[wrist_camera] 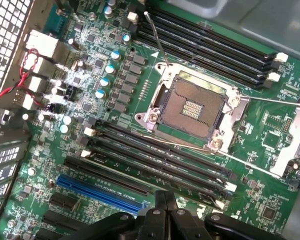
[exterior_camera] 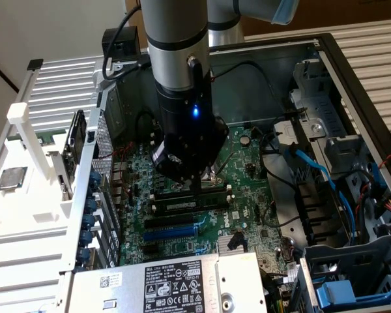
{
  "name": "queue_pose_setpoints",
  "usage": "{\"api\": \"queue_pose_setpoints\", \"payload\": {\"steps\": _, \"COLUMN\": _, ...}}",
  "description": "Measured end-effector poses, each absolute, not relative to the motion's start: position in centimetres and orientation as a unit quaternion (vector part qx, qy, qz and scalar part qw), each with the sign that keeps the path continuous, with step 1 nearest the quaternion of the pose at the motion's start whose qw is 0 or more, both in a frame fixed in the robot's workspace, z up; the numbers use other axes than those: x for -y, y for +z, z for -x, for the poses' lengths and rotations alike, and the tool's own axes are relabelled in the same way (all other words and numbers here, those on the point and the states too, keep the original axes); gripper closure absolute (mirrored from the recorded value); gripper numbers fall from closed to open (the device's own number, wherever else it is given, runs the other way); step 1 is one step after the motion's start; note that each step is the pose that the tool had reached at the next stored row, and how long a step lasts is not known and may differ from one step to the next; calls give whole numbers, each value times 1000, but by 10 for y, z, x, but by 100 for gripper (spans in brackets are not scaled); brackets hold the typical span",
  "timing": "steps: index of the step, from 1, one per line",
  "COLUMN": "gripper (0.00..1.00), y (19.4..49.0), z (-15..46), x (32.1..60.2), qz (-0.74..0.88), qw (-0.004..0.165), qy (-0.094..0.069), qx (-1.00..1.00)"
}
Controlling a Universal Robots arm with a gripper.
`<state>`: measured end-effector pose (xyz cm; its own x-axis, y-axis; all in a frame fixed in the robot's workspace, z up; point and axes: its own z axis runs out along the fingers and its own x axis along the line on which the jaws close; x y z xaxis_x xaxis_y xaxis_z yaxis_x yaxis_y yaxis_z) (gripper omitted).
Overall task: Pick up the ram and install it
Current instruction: 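Press down the ram until it locks into place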
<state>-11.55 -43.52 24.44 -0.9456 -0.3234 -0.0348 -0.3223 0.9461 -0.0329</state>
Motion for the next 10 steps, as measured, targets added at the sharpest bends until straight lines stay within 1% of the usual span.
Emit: {"api": "queue_pose_setpoints", "payload": {"steps": 10, "gripper": 90, "y": 244, "z": 115, "x": 435, "qz": 88, "qw": 19, "qy": -15, "qx": -996}}
